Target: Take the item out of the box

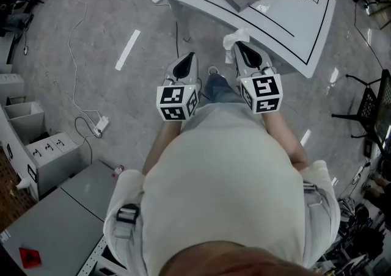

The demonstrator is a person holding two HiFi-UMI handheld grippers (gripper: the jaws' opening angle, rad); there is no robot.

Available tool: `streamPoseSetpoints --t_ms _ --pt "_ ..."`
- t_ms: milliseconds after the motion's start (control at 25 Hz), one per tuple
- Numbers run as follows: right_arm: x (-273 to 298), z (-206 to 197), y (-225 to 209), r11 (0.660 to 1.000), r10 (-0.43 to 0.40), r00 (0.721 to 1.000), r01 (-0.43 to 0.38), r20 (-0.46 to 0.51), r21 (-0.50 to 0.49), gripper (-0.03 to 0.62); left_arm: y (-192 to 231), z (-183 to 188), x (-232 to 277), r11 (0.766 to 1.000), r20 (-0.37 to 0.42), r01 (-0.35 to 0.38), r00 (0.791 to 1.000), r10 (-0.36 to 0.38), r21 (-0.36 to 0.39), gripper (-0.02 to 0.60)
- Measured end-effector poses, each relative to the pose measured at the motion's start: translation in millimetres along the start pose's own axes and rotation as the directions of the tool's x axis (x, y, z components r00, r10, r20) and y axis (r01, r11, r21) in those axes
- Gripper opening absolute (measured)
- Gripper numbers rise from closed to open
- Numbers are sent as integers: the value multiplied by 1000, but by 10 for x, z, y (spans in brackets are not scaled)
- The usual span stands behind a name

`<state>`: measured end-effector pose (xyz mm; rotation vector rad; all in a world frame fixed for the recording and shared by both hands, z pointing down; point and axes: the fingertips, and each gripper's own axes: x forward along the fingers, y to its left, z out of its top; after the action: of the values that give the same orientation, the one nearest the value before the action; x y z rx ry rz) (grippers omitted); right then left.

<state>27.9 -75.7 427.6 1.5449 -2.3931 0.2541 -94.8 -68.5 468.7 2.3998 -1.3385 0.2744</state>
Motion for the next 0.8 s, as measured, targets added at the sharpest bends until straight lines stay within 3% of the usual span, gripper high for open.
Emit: streamPoseSetpoints --t_ms 800 --pt "7 58 18 1000 -17 1000 17 21 -18 2 49 5 -25 1000 6 -8 1000 8 0 0"
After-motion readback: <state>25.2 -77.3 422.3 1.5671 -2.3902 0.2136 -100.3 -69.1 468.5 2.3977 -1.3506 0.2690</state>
